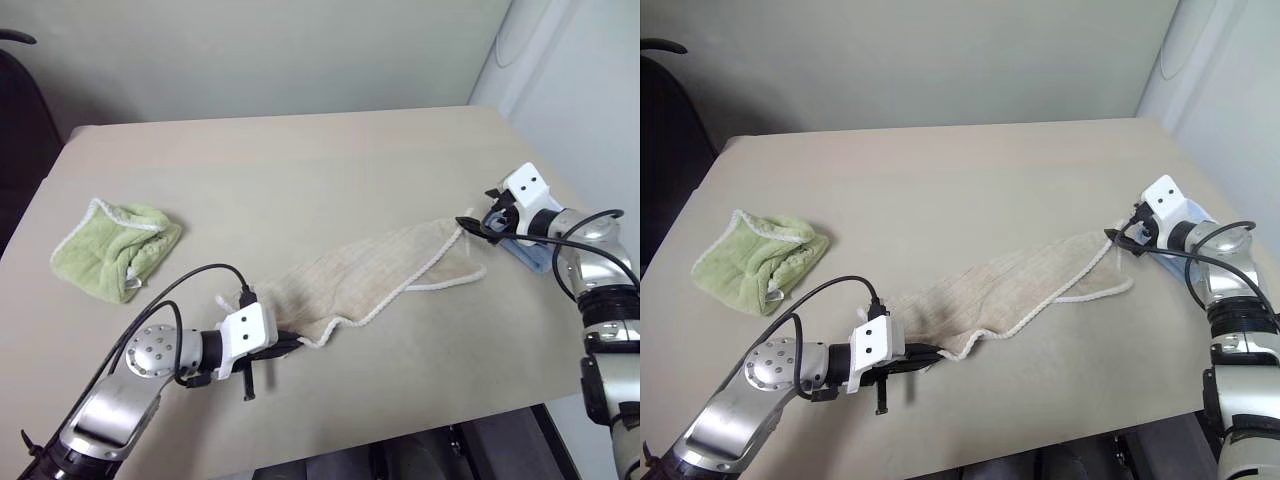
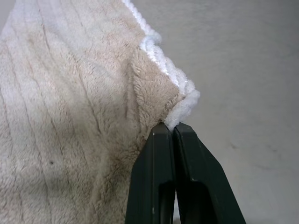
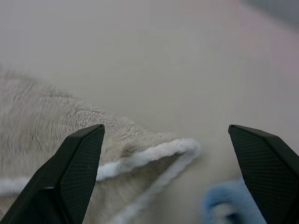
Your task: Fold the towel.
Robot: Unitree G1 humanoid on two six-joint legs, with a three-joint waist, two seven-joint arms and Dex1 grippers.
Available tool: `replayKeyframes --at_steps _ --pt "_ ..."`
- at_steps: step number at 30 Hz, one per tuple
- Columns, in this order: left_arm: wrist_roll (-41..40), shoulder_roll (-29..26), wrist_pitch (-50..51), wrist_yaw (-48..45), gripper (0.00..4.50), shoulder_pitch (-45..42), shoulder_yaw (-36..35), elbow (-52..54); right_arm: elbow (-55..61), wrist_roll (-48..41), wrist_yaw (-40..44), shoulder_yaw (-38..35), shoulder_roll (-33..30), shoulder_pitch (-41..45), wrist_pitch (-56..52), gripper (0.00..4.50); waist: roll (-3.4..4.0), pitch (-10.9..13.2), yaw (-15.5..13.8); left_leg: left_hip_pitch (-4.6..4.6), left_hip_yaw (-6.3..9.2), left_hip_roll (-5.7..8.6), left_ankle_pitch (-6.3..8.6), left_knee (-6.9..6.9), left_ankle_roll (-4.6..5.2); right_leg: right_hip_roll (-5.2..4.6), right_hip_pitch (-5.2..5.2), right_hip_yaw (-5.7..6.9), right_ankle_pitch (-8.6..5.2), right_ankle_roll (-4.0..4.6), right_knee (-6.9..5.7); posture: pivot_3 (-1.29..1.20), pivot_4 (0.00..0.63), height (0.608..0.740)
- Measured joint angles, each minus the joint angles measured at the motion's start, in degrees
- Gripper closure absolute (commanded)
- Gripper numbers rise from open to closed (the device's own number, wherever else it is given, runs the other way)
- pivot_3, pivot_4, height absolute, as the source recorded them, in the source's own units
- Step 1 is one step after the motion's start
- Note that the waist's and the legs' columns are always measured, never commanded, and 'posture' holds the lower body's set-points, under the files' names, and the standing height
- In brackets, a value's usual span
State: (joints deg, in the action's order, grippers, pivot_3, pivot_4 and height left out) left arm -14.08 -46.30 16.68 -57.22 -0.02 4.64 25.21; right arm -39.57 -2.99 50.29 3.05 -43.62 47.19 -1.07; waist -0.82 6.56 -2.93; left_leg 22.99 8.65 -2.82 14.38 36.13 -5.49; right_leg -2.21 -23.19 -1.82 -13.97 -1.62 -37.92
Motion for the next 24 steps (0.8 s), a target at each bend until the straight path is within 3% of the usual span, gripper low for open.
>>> replayKeyframes --at_steps 8,12,19,24 --pt "0.04 0.02 -0.01 -0.32 4.45 -2.37 0.17 -0.78 -16.24 13.57 0.96 8.7 -2.14 8.29 21.89 0.0 0.0 0.0 -0.04 -0.02 -0.04 -0.05 0.2 0.0 0.32 -0.04 -0.02 -0.02 0.01 -0.02 -0.02 0.0 0.15 0.74" --pt "-0.32 0.01 0.09 -0.22 4.45 -2.33 -0.13 -0.82 -25.03 23.14 -4.95 14.86 -1.77 13.6 29.57 0.0 0.02 0.01 -0.04 -0.02 -0.1 -0.25 0.3 -0.01 0.44 -0.06 -0.06 -0.01 0.02 -0.03 -0.04 0.0 0.15 0.74" --pt "-2.26 -0.29 1.31 0.37 4.45 -0.86 -4.07 -0.47 -32.62 33.06 -16.28 20.46 1.39 18.98 33.83 0.0 0.02 0.01 -0.05 -0.01 -0.16 -0.58 0.35 -0.01 0.46 -0.08 -0.08 0.0 0.02 -0.03 -0.03 0.0 0.15 0.74" --pt "-2.42 -0.55 1.77 1.02 4.5 1.24 -5.12 0.19 -34.77 35.83 -18.85 21.51 2.57 19.83 34.58 1.67 0.02 0.01 -0.25 0.01 -0.22 -0.62 0.4 0.0 0.39 -0.07 -0.1 0.02 0.02 -0.03 -0.03 0.0 0.15 0.74"
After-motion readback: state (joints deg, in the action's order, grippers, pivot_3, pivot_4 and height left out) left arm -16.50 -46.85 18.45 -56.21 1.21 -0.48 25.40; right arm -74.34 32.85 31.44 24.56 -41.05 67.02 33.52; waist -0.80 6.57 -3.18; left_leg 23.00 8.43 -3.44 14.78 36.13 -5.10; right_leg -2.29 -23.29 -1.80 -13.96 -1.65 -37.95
